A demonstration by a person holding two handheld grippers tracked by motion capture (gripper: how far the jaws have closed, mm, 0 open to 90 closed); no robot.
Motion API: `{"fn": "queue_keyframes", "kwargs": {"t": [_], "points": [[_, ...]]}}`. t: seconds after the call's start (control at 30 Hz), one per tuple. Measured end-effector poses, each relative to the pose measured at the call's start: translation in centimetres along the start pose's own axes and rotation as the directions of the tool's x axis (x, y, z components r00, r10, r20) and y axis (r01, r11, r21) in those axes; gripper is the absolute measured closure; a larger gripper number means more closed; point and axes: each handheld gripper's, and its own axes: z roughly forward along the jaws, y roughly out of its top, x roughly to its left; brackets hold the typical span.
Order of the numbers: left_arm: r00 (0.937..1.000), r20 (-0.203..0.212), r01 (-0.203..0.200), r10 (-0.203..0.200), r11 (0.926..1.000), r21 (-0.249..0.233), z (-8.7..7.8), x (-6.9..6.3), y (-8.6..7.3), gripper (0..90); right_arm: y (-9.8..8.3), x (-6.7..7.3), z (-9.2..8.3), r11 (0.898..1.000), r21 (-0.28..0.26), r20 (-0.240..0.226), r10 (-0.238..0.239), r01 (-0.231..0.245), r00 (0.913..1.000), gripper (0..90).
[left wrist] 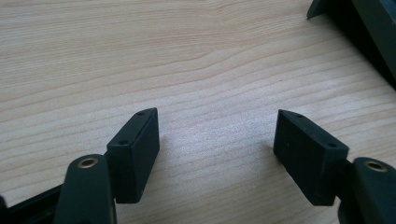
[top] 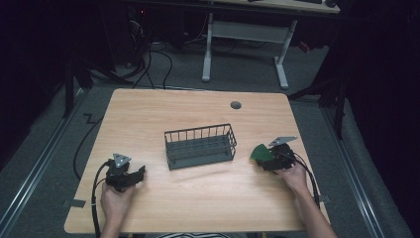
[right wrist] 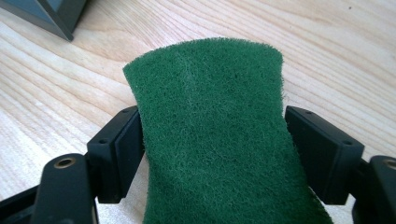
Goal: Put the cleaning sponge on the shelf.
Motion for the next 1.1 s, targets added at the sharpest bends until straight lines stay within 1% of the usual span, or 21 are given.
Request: {"fn": "queue_keyframes", "kwargs": {"t": [0.23,0.4,0.6,0.67,0.8,0.87,0.93,1.0,1.1], "points": [[1.0,0.0,0.0,0.0,1.0,0.001,0.0,0.0,0.0,31.8,0.0,0.0,-0.7,1.0,-0.025,0.0,-0.005,0.005,1.0,25.1],[1.0,-0.002,0.003,-0.003,1.0,0.0,0.0,0.0,0.0,31.8,0.1,0.2,-1.4,0.999,-0.048,-0.01,-0.008,0.007,0.9999,25.6],[1.0,-0.002,0.004,-0.004,1.0,0.0,0.0,0.0,0.0,31.5,0.3,0.7,-2.4,0.998,-0.056,-0.024,-0.011,0.009,0.9996,26.1],[1.0,0.0,0.005,-0.005,1.0,0.002,0.0,0.0,0.0,31.2,0.4,1.0,-2.8,0.998,-0.063,-0.021,-0.017,0.015,0.9997,26.2],[1.0,0.005,0.008,-0.008,1.0,0.002,0.0,0.0,0.0,31.0,0.8,1.5,-3.4,0.996,-0.087,-0.023,-0.008,0.006,0.9997,26.5],[1.0,0.0,0.004,-0.004,1.0,0.001,0.0,0.0,0.0,31.0,0.9,1.6,-3.6,0.996,-0.093,-0.025,-0.009,0.007,0.9996,26.6],[1.0,-0.001,-0.002,0.002,1.0,0.004,0.0,-0.1,0.0,30.5,1.0,1.7,-3.9,0.996,-0.094,-0.024,-0.002,0.0,0.9997,26.7],[1.0,0.0,-0.002,0.002,1.0,0.004,0.0,-0.1,0.0,30.3,1.0,1.8,-4.2,0.994,-0.11,-0.036,0.008,-0.012,0.9993,26.7],[1.0,0.002,-0.001,0.001,1.0,0.003,0.0,-0.1,0.0,30.3,1.1,1.8,-4.8,0.993,-0.12,-0.035,0.017,-0.021,0.9992,26.8]]}}
